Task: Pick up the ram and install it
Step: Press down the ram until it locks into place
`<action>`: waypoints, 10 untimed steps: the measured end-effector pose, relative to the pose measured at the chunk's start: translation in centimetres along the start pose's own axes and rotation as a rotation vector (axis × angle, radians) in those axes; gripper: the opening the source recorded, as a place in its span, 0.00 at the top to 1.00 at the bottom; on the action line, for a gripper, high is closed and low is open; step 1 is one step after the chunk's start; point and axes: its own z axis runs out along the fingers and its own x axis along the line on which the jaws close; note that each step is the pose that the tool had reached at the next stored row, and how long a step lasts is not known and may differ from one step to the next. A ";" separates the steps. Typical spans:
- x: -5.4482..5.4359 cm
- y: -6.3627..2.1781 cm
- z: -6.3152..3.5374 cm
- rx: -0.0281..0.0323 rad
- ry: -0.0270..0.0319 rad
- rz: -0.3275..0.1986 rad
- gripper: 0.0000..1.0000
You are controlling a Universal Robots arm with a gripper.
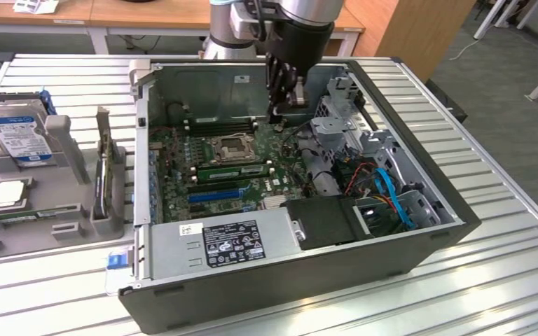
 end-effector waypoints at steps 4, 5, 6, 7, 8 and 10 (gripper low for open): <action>0.0 -0.27 -0.02 -0.0001 0.0002 0.000 0.90; 0.0 -0.27 -0.02 -0.0001 0.0002 0.000 0.90; 0.0 -0.27 -0.02 0.0000 0.0002 0.000 0.90; 0.0 -0.27 -0.02 0.0000 0.0001 0.000 0.90; 0.0 -0.27 -0.02 -0.0001 0.0002 0.000 0.90; 0.0 -0.27 0.00 -0.0001 0.0003 0.000 0.90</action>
